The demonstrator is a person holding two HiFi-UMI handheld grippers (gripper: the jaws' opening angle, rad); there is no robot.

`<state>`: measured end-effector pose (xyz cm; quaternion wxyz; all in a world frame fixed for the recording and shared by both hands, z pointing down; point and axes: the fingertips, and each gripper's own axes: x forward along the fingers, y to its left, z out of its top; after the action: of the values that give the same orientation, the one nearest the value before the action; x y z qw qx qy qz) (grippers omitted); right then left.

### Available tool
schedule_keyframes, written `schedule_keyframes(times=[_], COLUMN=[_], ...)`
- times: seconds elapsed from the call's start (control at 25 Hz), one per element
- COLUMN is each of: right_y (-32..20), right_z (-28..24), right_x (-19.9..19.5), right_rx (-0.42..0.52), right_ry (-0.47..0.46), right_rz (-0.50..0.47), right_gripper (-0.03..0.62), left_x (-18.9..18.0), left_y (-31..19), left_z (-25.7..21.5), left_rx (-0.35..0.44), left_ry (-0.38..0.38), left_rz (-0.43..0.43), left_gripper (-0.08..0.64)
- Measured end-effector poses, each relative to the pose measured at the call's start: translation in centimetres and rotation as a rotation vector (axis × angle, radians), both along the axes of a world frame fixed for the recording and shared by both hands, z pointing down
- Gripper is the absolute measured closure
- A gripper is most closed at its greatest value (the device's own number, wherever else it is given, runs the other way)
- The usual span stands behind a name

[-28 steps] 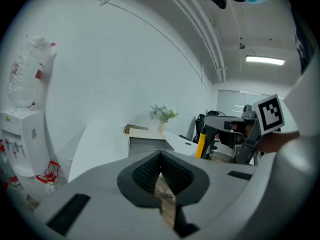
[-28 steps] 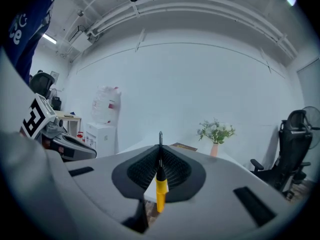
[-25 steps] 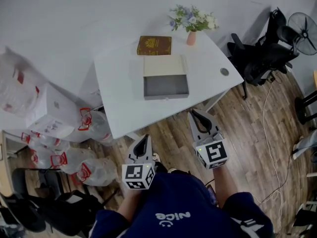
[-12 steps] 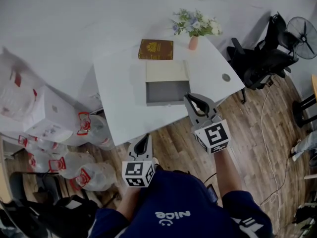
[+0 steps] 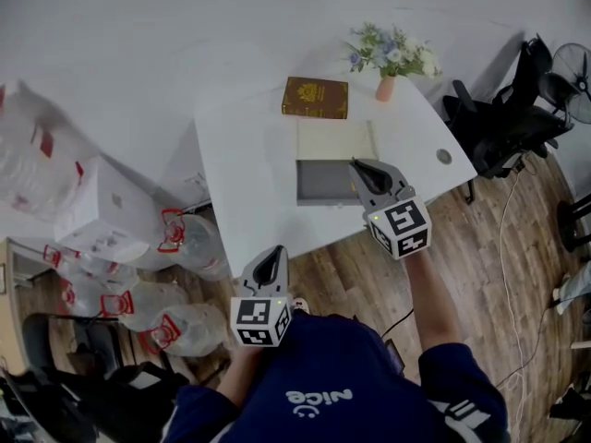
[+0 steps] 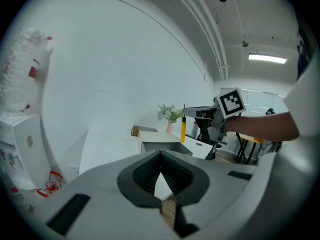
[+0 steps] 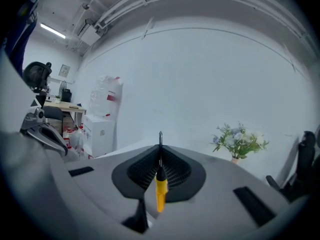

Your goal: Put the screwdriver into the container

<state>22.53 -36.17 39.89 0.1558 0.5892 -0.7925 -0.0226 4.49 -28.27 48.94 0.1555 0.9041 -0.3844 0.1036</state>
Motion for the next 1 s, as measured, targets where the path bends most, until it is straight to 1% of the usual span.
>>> schedule_keyframes(times=[0.16, 0.32, 0.4, 0.6, 0.84, 1.0], right_y=[-2.8, -5.1, -5.9, -7.8, -8.8, -9.8], right_z=[2.0, 5.0, 6.6, 9.6, 13.1, 14.4], right_x=[-0.1, -0.3, -0.3, -0.4, -0.2, -0.5], right_rx=[-0.056, -0.14, -0.183, -0.251, -0.361, -0.4], right_ry=[0.017, 0.102, 0.123, 0.131, 0.13, 0.141], right_rz=[-0.011, -0.034, -0.04, -0.05, -0.058, -0.084], right_gripper=[0.555, 0.555, 0.555, 0.555, 0.555, 0.555], left_x=[-1.5, -2.6, -3.0, -4.8, -6.2, -6.8], left_y=[-1.5, -2.4, -2.5, -3.8, -4.5, -5.1], left_z=[0.3, 0.8, 0.8, 0.7, 0.9, 1.3], left_rx=[-0.004, -0.017, -0.019, -0.015, -0.014, -0.028], left_ry=[-0.011, -0.021, -0.03, -0.042, -0.06, -0.068], left_rz=[-0.018, -0.033, -0.034, -0.069, -0.105, -0.128], left_gripper=[0.543, 0.543, 0.543, 0.543, 0.543, 0.543])
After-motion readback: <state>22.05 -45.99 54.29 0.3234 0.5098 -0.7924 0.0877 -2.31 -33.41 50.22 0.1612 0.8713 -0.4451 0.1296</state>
